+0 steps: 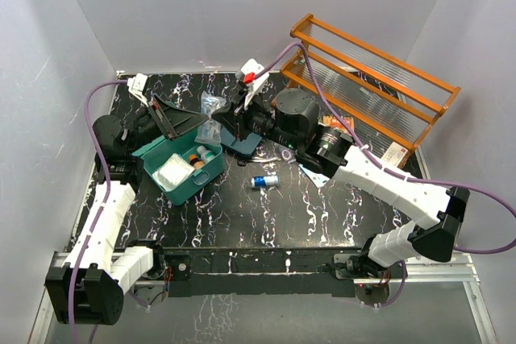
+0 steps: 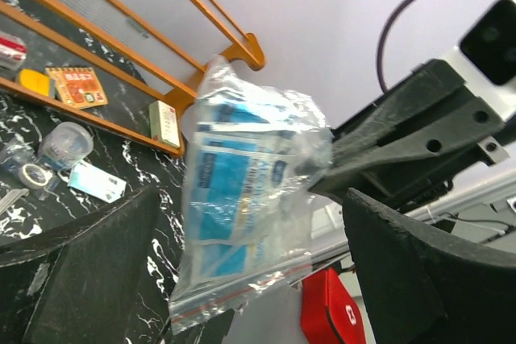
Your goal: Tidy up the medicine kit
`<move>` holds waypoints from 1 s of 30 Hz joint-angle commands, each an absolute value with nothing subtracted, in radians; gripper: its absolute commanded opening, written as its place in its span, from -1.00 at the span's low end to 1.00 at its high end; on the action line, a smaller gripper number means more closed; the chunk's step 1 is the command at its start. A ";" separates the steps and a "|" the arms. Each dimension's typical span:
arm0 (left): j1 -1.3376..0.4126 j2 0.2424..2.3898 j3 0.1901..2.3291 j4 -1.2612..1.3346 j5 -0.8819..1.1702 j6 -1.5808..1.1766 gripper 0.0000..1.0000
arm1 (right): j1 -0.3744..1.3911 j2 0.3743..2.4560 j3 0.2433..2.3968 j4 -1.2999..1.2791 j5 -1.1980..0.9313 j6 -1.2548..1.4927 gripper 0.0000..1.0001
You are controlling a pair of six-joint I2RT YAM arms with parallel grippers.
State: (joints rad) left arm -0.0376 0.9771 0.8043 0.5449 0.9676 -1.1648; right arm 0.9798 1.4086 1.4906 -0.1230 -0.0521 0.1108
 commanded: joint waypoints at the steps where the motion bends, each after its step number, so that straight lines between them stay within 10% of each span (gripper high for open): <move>1: -0.040 0.973 0.790 0.779 1.043 -1.302 0.90 | 0.975 1.388 1.532 -0.059 -0.070 0.116 -1.00; 6: -0.040 0.992 0.782 0.865 1.059 -1.381 0.81 | 0.973 1.390 1.532 -0.042 -0.084 0.126 -1.00; 14: -0.040 0.982 0.820 0.709 1.029 -1.271 -0.03 | 0.971 1.375 1.512 -0.038 -0.070 0.123 -1.00; 30: -0.040 0.946 0.883 0.409 0.941 -1.034 -1.00 | 0.967 1.341 1.440 -0.028 0.001 0.119 -1.00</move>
State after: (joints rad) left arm -0.0376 0.9817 0.8341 0.4919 0.9752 -1.1248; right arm 0.9688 1.3914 1.4521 -0.1017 -0.0299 0.1173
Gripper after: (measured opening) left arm 0.073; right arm 0.007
